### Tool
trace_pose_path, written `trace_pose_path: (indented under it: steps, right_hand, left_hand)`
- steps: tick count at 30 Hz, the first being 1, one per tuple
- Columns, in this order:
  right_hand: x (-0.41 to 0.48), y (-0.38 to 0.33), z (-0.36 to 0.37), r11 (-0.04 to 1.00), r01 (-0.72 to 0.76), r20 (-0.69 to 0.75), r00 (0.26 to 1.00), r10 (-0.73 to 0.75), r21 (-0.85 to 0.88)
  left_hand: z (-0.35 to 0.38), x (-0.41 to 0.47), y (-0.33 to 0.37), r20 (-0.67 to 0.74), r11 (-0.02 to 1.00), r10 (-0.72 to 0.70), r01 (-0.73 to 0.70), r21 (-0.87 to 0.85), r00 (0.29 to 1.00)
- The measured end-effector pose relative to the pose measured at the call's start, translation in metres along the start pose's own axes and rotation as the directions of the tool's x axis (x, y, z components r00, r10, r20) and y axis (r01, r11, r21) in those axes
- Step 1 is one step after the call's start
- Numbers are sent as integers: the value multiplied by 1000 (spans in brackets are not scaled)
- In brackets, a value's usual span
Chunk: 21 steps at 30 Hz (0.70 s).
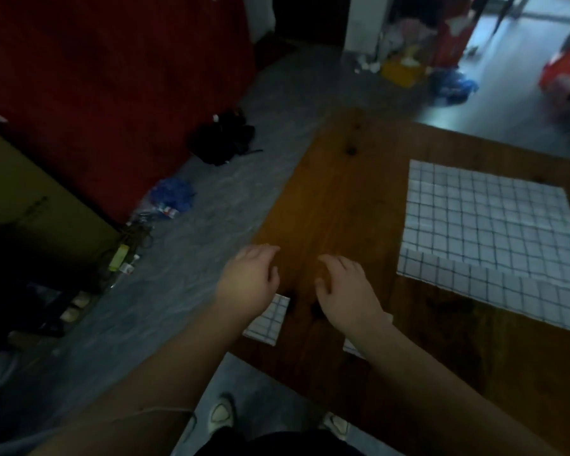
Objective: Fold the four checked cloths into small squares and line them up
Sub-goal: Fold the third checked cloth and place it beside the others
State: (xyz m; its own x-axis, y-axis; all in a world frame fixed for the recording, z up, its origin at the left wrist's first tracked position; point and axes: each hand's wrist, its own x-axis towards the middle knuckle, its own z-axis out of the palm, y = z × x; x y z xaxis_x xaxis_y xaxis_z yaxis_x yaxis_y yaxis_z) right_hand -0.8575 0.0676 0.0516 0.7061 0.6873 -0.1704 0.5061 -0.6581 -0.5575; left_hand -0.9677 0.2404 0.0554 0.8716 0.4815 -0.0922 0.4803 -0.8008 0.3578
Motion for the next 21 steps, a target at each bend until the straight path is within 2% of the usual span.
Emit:
trace_pose_path:
  steps: [2,6,16,21]
  right_hand:
    - [13,-35,3,994,90,-25,995,-92,-58]
    - [45,-117,32,977,181,-1,983,-182,-109]
    - [104,-377,197,925,366,87,929,-359,-98]
    - [137,-448,233,914,390,89,920,-382,-112]
  left_hand:
    - [-21,-3,-33,-28,998,-24,25,51,999]
    - [-62,-14,-116,-110,992,-102,110,62,989]
    - [-170,-81,-399,-168,947,-300,314,66,939]
    - [-214,-83,-463,-138,937,-336,345,49,932]
